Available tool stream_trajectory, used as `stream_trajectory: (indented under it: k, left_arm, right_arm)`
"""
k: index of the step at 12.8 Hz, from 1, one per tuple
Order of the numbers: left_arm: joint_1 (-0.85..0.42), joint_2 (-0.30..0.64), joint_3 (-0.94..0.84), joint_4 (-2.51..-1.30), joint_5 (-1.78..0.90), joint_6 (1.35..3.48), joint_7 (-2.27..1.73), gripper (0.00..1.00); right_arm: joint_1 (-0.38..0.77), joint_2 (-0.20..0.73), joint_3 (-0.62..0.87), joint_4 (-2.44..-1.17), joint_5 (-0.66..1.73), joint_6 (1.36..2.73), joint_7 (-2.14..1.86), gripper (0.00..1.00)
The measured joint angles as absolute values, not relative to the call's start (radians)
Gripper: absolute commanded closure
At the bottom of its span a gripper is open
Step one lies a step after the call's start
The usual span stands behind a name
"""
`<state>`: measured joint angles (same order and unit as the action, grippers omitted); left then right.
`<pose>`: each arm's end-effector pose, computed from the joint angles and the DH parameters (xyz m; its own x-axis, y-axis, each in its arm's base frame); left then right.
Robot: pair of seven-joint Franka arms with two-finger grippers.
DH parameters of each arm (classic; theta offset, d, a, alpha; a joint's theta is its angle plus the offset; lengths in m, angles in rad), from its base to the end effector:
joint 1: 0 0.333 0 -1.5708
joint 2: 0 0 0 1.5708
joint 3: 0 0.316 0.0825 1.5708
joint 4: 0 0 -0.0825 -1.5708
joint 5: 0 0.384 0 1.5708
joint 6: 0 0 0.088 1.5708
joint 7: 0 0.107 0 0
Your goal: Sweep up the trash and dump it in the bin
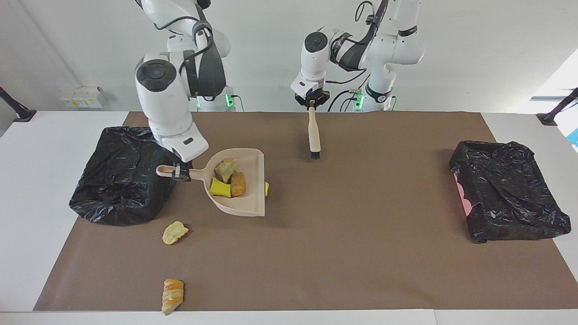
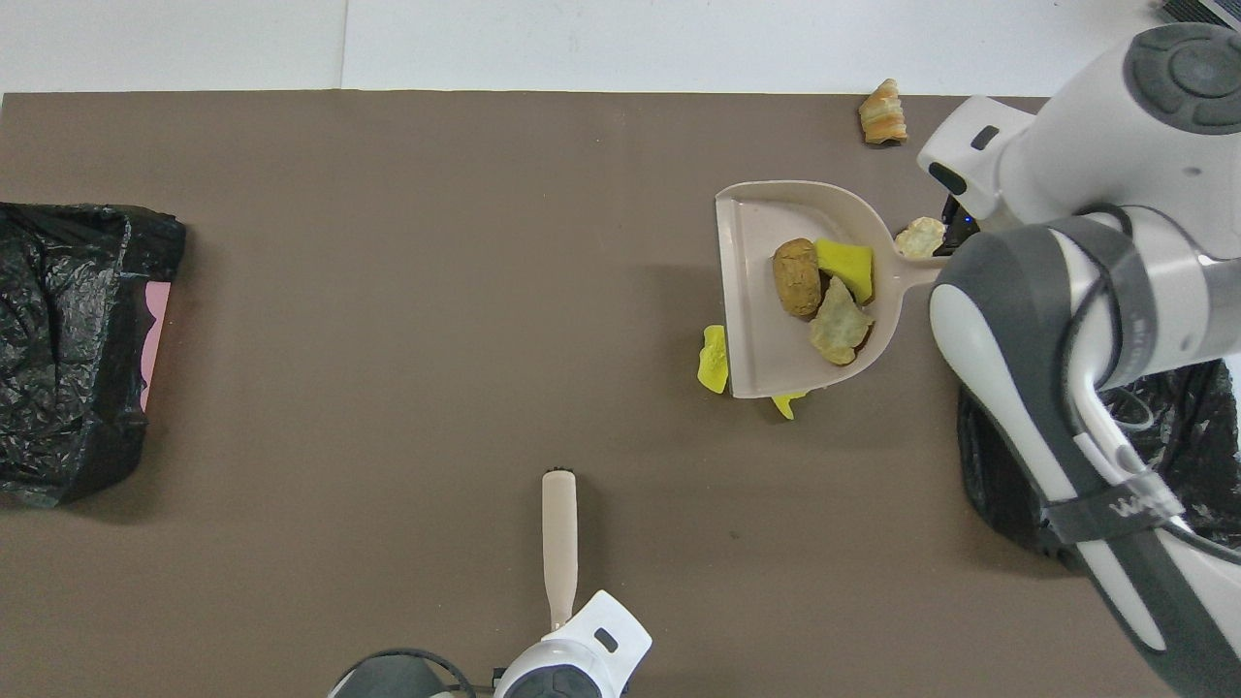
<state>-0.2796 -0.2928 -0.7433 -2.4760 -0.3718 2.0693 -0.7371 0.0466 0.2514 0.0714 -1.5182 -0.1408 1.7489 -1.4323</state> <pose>0.2117 -0.3750 0.3566 0.9808 -0.0336 -0.1920 -0.0436 -0.9979 -0.0480 0.6346 0.0579 0.5158 -0.0041 0.9925 -0.1218 1.0000 0.0035 -0.0046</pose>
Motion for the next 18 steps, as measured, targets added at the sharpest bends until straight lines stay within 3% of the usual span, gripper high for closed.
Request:
stream_trajectory:
  k: [5, 6, 7, 8, 9, 15, 18]
  left_arm:
    - [-0.28, -0.293, -0.769, -2.513, -0.455, 2.108, -0.756, 1.0]
    - [-0.28, -0.293, -0.77, -2.514, -0.461, 2.11, -0.756, 0.92]
    - [-0.28, -0.293, -0.771, -2.514, -0.463, 2.111, -0.756, 0.65]
    - [-0.28, -0.293, -0.771, -2.515, -0.464, 2.111, -0.756, 0.28]
    - [-0.28, -0.293, -0.771, -2.516, -0.465, 2.111, -0.756, 0.03]
    - [-0.254, -0.287, -0.764, -2.512, -0.467, 2.111, -0.677, 0.0]
    - [-0.213, -0.27, -0.711, -2.45, -0.382, 2.119, -0.636, 0.0]
  right_arm:
    - [-0.117, 0.228, 0.066, -1.518, -0.149, 1.746, -1.61, 1.0]
    - [-0.149, 0.228, 0.065, -1.519, -0.156, 1.746, -1.646, 1.0]
    - [-0.185, 0.227, 0.064, -1.52, -0.158, 1.746, -1.688, 1.0]
    - [-0.219, 0.224, 0.064, -1.523, -0.159, 1.746, -1.721, 1.0]
    - [-0.25, 0.219, 0.064, -1.528, -0.16, 1.746, -1.744, 1.0]
    - [-0.354, 0.139, 0.063, -1.662, -0.32, 1.804, -1.771, 1.0]
    - [-0.403, 0.084, 0.062, -1.762, -0.465, 1.885, -1.771, 1.0]
